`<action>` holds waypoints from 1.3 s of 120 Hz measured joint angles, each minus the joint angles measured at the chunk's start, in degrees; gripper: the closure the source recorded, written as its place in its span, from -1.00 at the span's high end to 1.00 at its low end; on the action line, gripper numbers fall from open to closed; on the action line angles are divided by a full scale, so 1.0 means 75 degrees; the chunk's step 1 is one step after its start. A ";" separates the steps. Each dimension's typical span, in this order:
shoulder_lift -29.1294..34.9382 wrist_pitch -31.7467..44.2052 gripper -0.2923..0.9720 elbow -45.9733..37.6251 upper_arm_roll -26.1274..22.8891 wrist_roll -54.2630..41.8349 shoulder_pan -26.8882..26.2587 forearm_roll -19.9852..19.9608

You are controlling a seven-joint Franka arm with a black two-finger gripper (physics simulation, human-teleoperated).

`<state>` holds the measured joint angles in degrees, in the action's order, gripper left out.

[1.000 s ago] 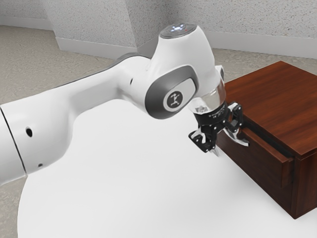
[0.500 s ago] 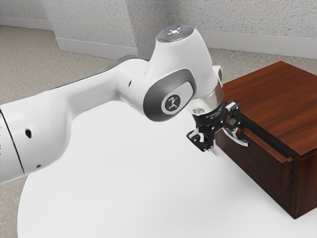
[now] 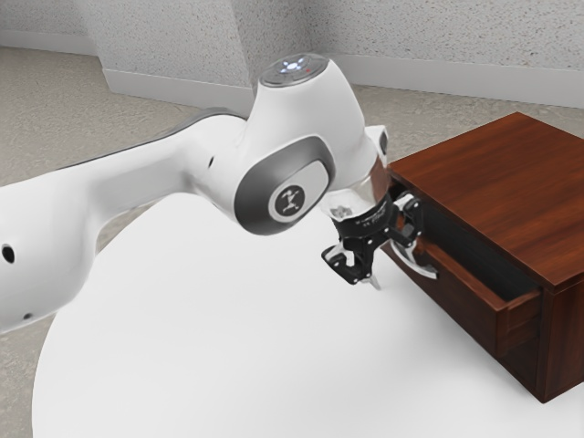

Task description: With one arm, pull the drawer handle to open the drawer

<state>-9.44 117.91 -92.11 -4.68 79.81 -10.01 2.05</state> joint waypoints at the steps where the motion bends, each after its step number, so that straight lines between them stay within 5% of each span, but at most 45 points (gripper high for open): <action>1: 0.0018 0.0002 -0.01 -0.0022 0.0000 -0.0002 0.0001 0.0001; 156: 0.0976 0.0202 -0.01 -0.1314 0.0312 -0.0174 -0.0151 0.0463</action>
<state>-2.12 119.42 -101.97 -2.34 78.50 -11.14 5.52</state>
